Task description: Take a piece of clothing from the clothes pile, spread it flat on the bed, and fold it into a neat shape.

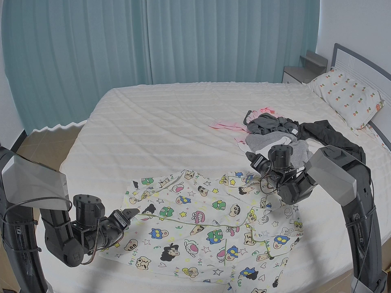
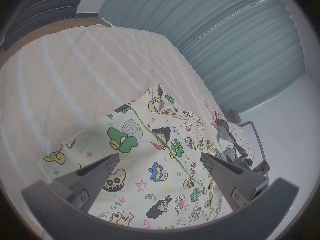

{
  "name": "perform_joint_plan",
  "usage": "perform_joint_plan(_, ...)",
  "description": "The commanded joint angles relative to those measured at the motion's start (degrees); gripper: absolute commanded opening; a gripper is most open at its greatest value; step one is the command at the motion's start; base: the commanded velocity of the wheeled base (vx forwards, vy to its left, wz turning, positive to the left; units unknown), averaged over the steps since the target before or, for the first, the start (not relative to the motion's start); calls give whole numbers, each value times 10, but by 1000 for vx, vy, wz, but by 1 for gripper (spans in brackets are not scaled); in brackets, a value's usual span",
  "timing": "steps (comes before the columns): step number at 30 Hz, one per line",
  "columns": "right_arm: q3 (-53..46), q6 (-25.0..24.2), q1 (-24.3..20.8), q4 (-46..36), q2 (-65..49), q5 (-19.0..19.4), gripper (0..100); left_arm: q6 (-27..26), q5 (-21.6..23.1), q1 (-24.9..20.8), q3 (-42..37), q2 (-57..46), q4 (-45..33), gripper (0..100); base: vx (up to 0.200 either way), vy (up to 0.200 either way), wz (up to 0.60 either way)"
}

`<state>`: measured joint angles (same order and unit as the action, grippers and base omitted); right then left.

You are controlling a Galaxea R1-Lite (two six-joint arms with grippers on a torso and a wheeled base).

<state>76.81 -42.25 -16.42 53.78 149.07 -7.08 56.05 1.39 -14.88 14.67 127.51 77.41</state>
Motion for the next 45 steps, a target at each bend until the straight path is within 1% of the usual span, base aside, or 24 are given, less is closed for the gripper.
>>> perform_joint_plan(1,-125,33,-7,52,-79,58,100,0,0,-1,-1,0,0,100,0,0,0)
perform_joint_plan(11,-149,21,-51,44,-66,59,100,0,0,-2,-1,0,0,100,0,0,0)
perform_joint_plan(15,-139,21,-69,26,-42,59,100,0,0,-2,-1,0,0,100,0,0,0)
perform_joint_plan(18,-112,21,-71,7,-20,58,100,0,0,-2,-1,-1,0,100,0,0,0)
perform_joint_plan(23,-52,20,-65,-54,9,49,100,0,-1,-2,-1,-2,0,100,0,0,0)
perform_joint_plan(27,-32,20,-59,-69,16,41,100,0,0,-2,-1,-3,0,100,0,0,0)
perform_joint_plan(30,12,20,-55,-98,33,40,100,0,-1,-2,-2,-3,0,100,0,0,0)
perform_joint_plan(32,58,18,-53,-133,46,40,100,0,-1,-2,-4,-3,5,100,0,0,0)
perform_joint_plan(34,99,12,-52,-141,63,34,100,-1,-4,-2,-7,-2,17,100,0,0,0)
perform_joint_plan(35,128,9,-48,-141,75,20,100,-1,-9,-2,-10,0,24,100,0,0,0)
perform_joint_plan(36,140,9,-47,-140,79,14,100,-1,-10,-2,-10,1,27,100,0,0,0)
perform_joint_plan(37,179,4,-41,-136,91,-4,100,-1,-11,-2,-11,4,34,100,0,0,0)
perform_joint_plan(39,252,-9,-31,-124,115,-19,100,-2,-12,-2,-11,8,37,100,0,0,0)
perform_joint_plan(42,323,-19,-19,-117,136,-36,100,-2,-13,-2,-11,8,37,100,0,0,0)
perform_joint_plan(43,358,-19,-11,-116,148,-52,100,-2,-15,-1,-11,8,37,100,0,0,0)
perform_joint_plan(45,378,-18,-3,-115,161,-72,100,-2,-16,-2,-11,9,37,100,0,0,0)
